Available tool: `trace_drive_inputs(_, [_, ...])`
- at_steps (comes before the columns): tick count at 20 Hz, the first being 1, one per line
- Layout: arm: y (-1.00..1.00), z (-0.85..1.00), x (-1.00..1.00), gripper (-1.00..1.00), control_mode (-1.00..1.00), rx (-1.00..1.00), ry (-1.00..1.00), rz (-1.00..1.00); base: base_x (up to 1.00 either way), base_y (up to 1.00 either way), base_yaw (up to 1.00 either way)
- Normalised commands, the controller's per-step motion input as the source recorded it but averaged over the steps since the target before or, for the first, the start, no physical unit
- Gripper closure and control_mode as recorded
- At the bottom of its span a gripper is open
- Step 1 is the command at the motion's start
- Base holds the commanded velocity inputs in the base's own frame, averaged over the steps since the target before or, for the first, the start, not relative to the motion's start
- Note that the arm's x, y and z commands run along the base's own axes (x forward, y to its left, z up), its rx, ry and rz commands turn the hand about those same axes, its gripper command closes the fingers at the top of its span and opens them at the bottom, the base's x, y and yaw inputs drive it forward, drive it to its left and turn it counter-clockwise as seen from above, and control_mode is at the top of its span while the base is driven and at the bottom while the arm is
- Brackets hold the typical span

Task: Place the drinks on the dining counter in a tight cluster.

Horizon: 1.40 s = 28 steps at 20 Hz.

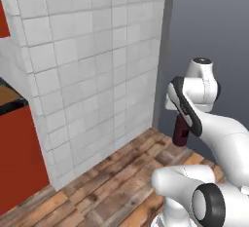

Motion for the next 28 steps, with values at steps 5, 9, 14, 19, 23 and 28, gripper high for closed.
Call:
trace_drive_inputs(5, [0.0, 0.0, 0.0, 1.0, 1.0, 0.0, 0.0, 0.0, 0.07, 0.05, 0.91])
trace_drive_inputs(9, [0.0, 0.0, 0.0, 1.0, 1.0, 0.0, 0.0, 0.0, 0.18, 0.11, 0.78])
trace_drive_inputs(14, [0.0, 0.0, 0.0, 1.0, 1.0, 0.0, 0.0, 0.0, 0.32, 0.35, 0.48])
trace_drive_inputs(19, [0.0, 0.0, 0.0, 1.0, 1.0, 0.0, 0.0, 0.0, 0.36, 0.6, 0.25])
trace_drive_inputs(23, [0.0, 0.0, 0.0, 1.0, 1.0, 0.0, 0.0, 0.0, 0.42, 0.64, 0.19])
trace_drive_inputs(28, [0.0, 0.0, 0.0, 1.0, 1.0, 0.0, 0.0, 0.0, 0.58, 0.68, 0.06])
